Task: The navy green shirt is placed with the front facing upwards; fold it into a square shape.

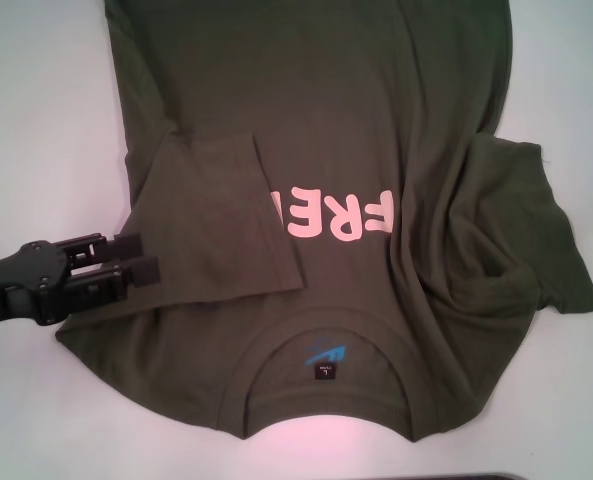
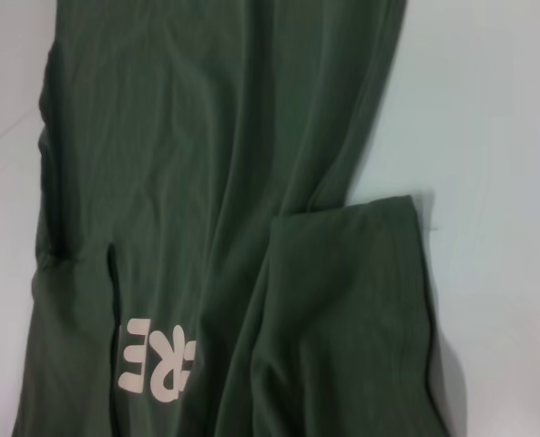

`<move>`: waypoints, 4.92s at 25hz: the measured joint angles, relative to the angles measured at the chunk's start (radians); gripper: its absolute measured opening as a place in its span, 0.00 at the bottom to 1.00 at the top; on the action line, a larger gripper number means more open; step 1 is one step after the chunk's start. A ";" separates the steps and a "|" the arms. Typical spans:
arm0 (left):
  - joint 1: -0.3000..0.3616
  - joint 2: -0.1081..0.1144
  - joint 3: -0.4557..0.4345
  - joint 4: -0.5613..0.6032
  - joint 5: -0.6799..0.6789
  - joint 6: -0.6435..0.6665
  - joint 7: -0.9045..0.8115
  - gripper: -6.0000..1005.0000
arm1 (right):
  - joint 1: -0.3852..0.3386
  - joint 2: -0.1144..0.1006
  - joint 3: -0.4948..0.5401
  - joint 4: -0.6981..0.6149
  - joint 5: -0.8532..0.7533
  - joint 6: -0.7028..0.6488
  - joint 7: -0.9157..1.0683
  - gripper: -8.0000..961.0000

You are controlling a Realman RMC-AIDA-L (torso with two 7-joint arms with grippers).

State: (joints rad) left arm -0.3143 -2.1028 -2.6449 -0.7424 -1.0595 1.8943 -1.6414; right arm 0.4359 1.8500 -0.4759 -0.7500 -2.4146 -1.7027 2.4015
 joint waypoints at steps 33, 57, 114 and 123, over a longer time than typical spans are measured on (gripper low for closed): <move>-0.002 -0.008 0.005 0.000 0.001 -0.015 0.005 0.63 | 0.078 0.051 -0.034 0.116 -0.026 0.205 0.048 0.89; -0.003 -0.008 0.003 0.011 0.001 -0.015 0.005 0.63 | 0.092 0.067 -0.051 0.129 -0.026 0.234 0.065 0.84; -0.010 -0.008 0.003 0.009 -0.008 -0.005 -0.001 0.63 | 0.128 0.070 -0.088 0.153 -0.034 0.187 0.062 0.35; -0.011 -0.008 -0.001 0.009 -0.008 -0.004 -0.001 0.63 | 0.121 0.067 -0.088 0.153 -0.035 0.175 0.053 0.04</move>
State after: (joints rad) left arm -0.3252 -2.1105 -2.6456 -0.7332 -1.0677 1.8898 -1.6429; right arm 0.5567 1.9167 -0.5640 -0.5968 -2.4498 -1.5279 2.4548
